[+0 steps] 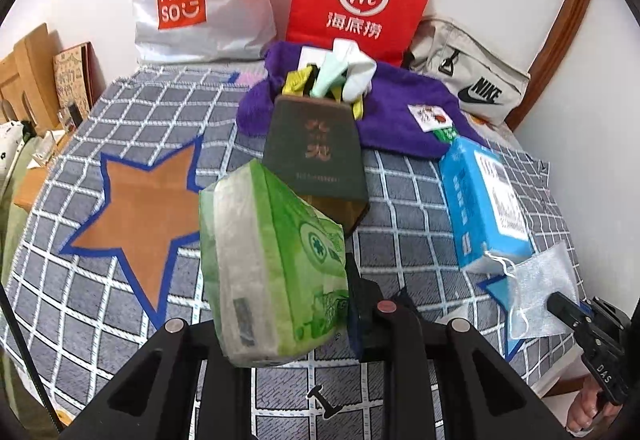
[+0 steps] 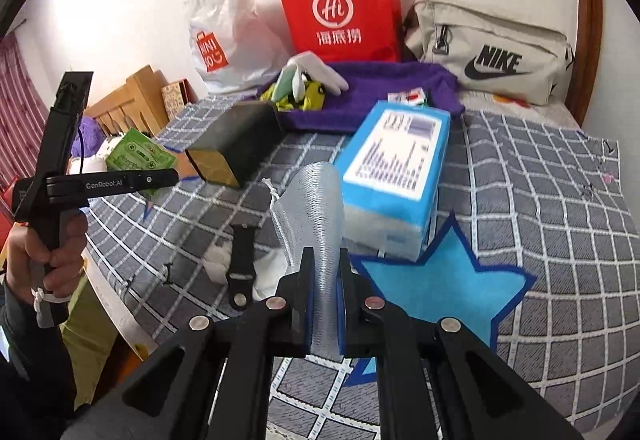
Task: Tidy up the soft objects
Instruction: 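Carry the green tissue pack and mesh bag with both grippers over the purple towel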
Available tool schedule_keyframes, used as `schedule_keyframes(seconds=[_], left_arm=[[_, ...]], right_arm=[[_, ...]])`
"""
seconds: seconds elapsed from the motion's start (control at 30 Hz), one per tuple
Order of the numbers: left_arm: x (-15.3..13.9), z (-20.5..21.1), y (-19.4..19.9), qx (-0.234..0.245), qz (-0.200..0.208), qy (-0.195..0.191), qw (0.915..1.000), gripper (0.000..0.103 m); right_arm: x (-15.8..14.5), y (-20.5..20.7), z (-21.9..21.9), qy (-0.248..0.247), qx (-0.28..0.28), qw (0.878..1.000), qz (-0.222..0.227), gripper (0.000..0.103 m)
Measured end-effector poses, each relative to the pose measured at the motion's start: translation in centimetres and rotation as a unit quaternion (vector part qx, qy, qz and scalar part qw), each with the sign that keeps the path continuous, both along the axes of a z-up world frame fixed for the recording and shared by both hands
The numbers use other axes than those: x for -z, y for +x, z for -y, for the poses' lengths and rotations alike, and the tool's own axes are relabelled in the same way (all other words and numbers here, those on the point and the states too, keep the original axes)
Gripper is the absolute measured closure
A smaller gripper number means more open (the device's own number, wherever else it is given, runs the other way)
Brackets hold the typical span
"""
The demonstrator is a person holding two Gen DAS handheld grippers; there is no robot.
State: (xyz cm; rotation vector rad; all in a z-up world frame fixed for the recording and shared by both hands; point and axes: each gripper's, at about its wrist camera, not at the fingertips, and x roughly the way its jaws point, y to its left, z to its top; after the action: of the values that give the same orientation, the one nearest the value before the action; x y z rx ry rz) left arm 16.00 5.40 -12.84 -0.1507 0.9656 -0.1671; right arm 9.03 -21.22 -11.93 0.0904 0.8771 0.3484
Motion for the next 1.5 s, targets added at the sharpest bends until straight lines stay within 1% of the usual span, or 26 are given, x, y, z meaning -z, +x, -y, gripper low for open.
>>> schedule_keyframes(seconds=[0.37, 0.8, 1.23, 1.37, 1.5], left_arm=[[-3.4, 1.0, 1.0, -0.001, 0.031, 0.01, 0.9995, 0.081], [-7.0, 2.9, 3.4, 0.012, 0.059, 0.022, 0.9979, 0.081], [-8.4, 4.1, 7.4, 0.019, 0.07, 0.029, 0.9969, 0.081], [-8.4, 4.4, 8.9, 0.02, 0.069, 0.031, 0.9969, 0.081], [-7.9, 4.6, 10.7, 0.025, 0.062, 0.019, 0.9976, 0.081]], right_arm=[[-3.9, 2.6, 0.4, -0.009, 0.013, 0.999, 0.035, 0.094], [-6.0, 6.6, 1.1, -0.01, 0.032, 0.998, 0.049, 0.094], [-7.7, 11.5, 1.2, -0.01, 0.032, 0.997, 0.066, 0.094], [-7.7, 13.4, 1.1, -0.01, 0.031, 0.997, 0.067, 0.094], [-7.5, 15.4, 0.8, -0.011, 0.028, 0.997, 0.066, 0.094]])
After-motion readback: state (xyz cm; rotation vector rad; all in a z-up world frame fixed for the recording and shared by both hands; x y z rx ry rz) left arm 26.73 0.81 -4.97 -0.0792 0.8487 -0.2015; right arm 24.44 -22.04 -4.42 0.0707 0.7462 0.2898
